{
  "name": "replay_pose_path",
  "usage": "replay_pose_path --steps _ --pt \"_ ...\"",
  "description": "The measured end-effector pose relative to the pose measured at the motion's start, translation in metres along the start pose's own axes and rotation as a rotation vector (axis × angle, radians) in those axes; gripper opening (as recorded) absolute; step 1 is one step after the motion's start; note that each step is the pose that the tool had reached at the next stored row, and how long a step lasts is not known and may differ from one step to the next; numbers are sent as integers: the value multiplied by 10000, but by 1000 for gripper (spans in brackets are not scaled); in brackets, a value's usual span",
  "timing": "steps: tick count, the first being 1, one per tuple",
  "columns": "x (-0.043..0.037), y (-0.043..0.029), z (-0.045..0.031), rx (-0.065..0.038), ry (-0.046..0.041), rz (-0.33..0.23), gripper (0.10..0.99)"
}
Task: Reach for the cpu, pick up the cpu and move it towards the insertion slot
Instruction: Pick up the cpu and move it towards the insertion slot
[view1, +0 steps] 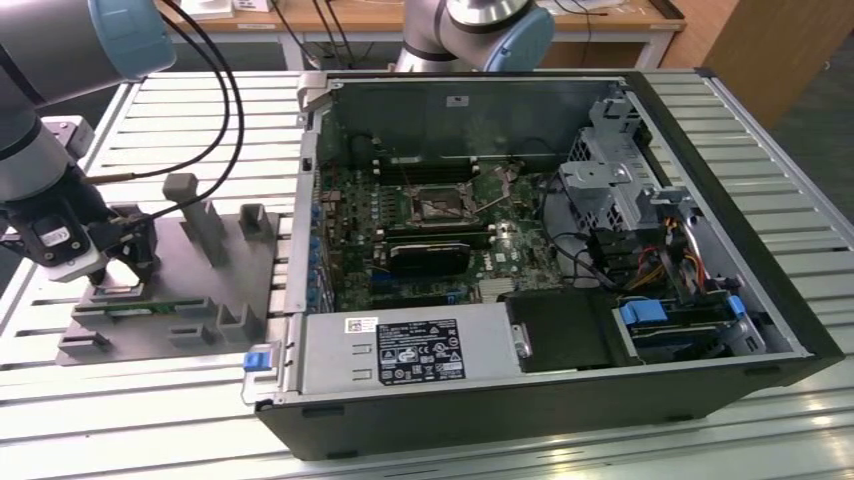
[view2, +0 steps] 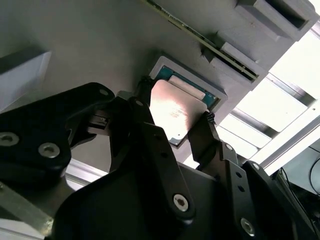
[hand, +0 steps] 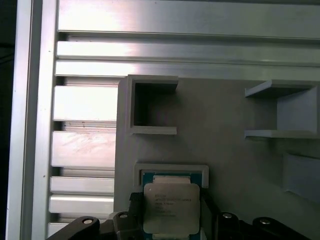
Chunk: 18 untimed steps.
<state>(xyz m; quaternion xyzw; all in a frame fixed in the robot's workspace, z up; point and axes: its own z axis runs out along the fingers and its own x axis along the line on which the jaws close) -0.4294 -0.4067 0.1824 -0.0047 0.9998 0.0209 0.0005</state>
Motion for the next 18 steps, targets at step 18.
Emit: replay_pose_path --steps 18 --pt "0 6 -140 -11 -1 -2 541"
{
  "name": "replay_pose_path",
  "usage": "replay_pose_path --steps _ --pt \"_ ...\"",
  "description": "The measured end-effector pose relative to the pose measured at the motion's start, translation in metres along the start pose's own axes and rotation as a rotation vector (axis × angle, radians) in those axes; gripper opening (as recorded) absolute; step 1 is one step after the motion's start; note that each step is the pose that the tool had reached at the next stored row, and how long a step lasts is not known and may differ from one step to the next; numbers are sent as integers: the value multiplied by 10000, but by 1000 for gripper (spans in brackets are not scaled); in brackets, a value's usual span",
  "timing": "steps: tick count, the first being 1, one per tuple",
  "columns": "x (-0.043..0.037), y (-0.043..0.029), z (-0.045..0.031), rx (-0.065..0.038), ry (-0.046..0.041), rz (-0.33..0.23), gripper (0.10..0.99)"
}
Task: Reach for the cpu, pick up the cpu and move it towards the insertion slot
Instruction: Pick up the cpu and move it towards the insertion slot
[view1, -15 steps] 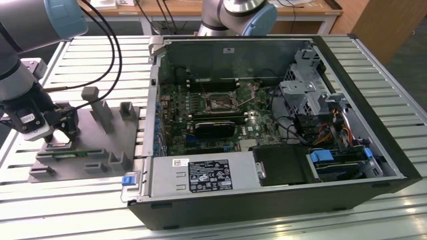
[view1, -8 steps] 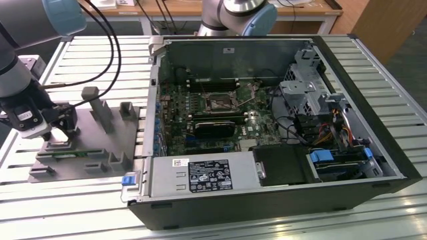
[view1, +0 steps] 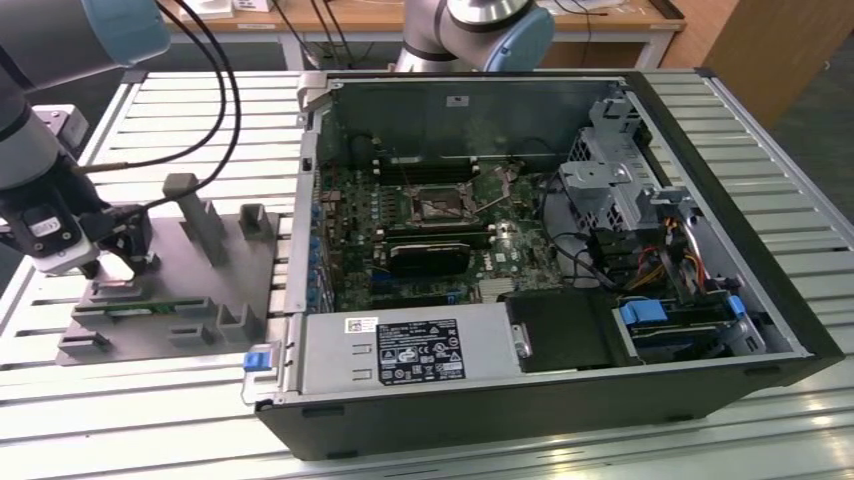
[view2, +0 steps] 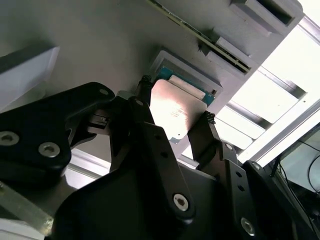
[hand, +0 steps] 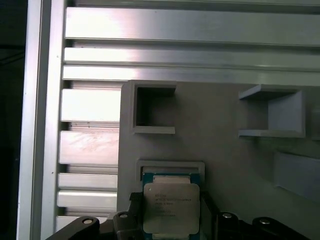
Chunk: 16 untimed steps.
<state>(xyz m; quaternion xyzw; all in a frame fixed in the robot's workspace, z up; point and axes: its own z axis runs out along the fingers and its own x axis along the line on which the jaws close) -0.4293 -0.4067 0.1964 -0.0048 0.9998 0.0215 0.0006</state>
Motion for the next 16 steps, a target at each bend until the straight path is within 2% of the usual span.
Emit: replay_pose_path --steps 5,16 --pt "0 0 -27 -56 -3 0 541" --pt "1 3 -82 -56 -2 1 541"
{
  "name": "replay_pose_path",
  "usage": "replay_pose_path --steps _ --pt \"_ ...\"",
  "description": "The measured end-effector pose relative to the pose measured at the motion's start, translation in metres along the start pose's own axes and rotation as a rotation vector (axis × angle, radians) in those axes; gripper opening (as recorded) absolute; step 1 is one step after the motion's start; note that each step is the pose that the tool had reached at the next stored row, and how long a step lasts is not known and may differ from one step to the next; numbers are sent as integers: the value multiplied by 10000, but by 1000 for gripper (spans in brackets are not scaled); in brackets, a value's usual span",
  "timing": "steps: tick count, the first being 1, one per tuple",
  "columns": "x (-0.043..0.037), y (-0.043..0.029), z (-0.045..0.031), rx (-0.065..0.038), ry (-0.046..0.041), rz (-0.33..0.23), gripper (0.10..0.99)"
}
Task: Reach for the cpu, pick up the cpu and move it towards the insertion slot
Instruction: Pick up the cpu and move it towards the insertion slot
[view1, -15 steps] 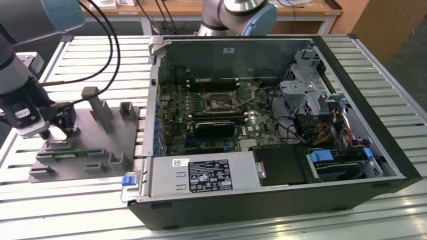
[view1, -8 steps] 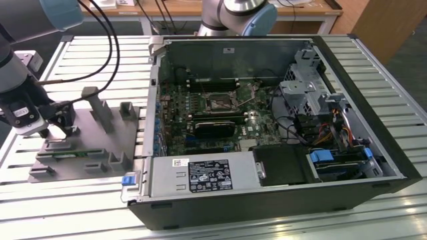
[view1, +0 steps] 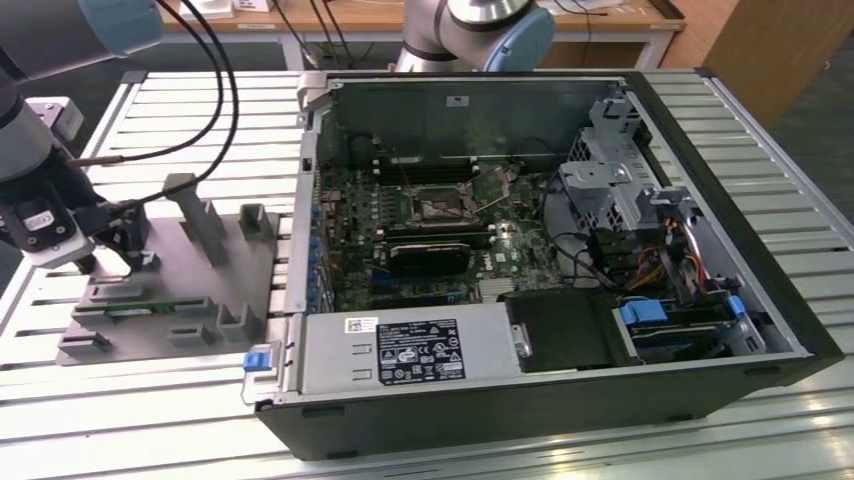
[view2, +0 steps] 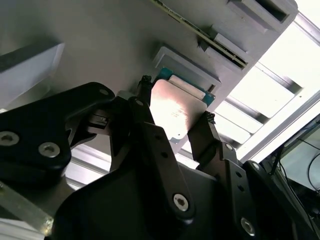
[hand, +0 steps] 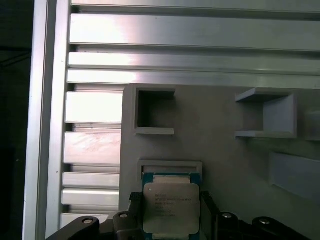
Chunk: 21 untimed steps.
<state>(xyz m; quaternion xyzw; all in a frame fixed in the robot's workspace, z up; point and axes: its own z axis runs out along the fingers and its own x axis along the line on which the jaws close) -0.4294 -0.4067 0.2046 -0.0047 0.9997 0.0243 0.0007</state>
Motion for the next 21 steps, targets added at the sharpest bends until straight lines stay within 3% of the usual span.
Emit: replay_pose_path --steps 21 --pt "0 5 -114 1 1 0 541"
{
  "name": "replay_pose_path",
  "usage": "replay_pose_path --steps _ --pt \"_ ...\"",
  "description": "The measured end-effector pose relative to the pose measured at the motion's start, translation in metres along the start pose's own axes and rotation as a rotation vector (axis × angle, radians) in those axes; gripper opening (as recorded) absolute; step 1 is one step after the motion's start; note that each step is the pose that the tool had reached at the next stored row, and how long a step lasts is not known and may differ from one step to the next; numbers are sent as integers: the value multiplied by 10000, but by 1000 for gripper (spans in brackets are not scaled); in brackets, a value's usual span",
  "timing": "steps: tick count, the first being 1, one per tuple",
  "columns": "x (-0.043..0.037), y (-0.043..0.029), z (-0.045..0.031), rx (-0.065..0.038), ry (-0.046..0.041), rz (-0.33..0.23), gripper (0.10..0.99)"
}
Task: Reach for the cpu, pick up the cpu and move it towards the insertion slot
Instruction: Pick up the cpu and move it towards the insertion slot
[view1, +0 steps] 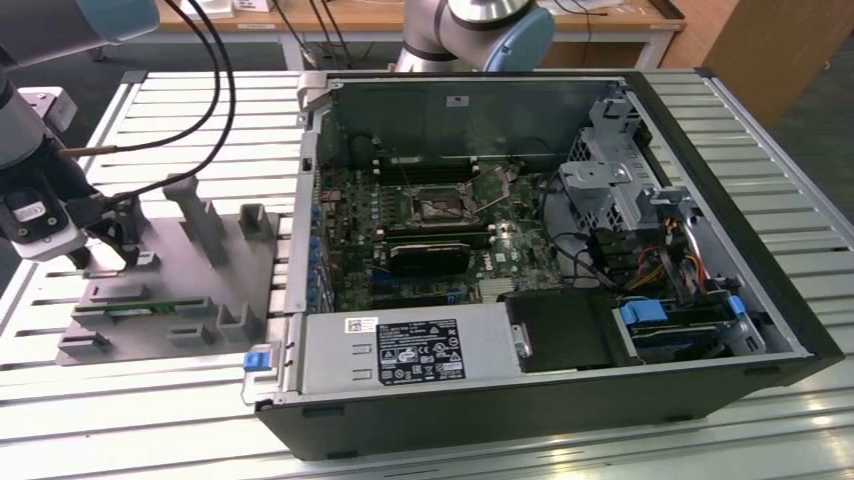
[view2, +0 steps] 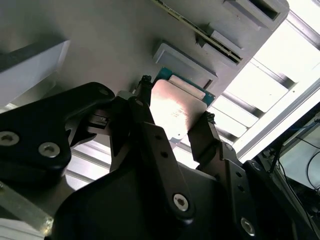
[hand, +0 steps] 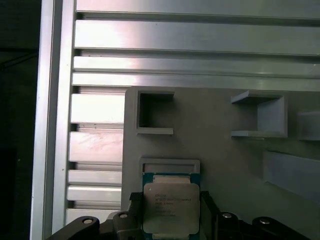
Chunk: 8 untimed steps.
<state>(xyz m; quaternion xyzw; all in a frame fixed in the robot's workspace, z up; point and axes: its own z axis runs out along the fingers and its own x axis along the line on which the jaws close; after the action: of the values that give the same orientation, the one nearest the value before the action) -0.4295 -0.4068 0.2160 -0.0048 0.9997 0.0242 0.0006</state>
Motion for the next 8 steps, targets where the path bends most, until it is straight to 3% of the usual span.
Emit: replay_pose_path --steps 8 --pt "0 2 -47 1 1 0 541"
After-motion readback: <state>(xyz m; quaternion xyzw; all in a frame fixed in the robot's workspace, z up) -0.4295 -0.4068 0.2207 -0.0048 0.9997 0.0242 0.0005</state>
